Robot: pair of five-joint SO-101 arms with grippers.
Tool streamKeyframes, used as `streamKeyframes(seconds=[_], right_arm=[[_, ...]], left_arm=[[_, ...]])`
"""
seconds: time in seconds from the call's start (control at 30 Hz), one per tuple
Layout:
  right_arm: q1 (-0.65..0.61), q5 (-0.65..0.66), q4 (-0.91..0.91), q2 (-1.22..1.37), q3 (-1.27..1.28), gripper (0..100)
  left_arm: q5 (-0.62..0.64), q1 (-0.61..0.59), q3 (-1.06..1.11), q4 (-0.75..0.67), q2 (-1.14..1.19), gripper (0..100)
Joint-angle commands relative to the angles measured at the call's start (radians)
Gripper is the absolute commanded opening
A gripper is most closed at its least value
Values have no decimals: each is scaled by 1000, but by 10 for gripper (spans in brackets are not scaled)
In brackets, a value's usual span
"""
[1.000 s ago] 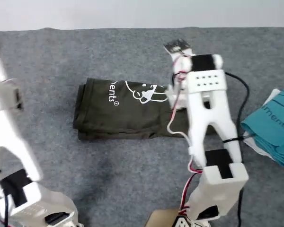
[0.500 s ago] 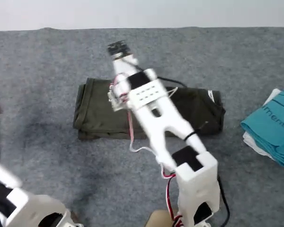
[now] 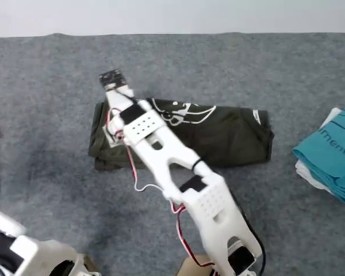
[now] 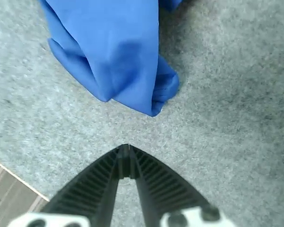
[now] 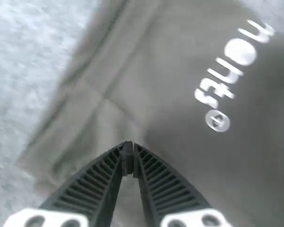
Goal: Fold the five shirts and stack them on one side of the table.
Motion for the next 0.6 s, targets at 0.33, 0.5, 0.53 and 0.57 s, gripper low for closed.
streamKeyframes(seconds=[0.33, 0.5, 0.53, 0.57], right_arm=[[-128, -12, 242, 208, -371, 9], [-127, -8, 351, 211, -436, 9], [-127, -8, 372, 211, -454, 9], [-127, -8, 392, 211, -477, 9]], left_arm=[[-5, -5, -4, 25, -94, 3], [-5, 2, -4, 25, -94, 3], [-5, 2, -2, 25, -94, 3], [-5, 2, -2, 25, -94, 3]])
